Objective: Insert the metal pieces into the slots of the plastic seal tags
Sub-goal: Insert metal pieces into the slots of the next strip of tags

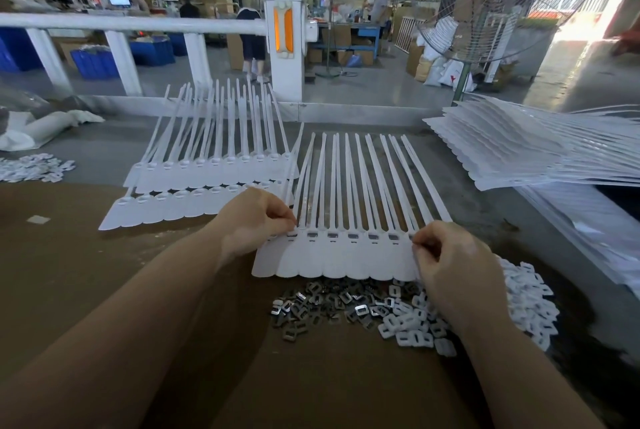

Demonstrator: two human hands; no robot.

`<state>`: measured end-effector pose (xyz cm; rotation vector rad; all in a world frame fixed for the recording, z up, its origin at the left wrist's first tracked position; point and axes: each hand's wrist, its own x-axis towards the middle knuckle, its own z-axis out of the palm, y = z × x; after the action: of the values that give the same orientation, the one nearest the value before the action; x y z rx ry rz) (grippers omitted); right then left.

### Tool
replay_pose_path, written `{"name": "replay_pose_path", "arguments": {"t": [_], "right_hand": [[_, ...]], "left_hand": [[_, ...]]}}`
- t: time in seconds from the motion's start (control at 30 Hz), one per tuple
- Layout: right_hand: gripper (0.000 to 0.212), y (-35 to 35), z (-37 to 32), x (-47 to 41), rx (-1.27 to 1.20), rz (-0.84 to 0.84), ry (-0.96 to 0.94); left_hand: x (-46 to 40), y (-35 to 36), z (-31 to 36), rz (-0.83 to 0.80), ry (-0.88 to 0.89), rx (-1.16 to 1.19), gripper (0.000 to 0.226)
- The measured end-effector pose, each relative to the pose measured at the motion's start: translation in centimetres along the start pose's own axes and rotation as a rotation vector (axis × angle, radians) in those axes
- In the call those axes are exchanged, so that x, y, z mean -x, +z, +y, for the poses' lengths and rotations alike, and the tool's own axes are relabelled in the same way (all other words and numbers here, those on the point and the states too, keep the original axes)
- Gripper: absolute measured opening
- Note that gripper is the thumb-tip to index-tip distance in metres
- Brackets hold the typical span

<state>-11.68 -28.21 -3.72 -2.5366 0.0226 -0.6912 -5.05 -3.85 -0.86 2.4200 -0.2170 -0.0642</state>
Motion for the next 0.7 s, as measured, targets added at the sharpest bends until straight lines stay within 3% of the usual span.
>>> {"name": "replay_pose_path", "arguments": {"t": [0.33,0.7], "right_hand": [[0.007,0.2,0.1,0.0,0.014,0.000,-0.005],[0.007,0.2,0.2,0.0,0.012,0.004,-0.007]], "left_hand": [[-1.0,-0.8,0.6,-0.113,-0.032,-0.057,0.008],[-1.2,-0.9,1.4,-0.128,-0.040,-0.077,0.010]]}}
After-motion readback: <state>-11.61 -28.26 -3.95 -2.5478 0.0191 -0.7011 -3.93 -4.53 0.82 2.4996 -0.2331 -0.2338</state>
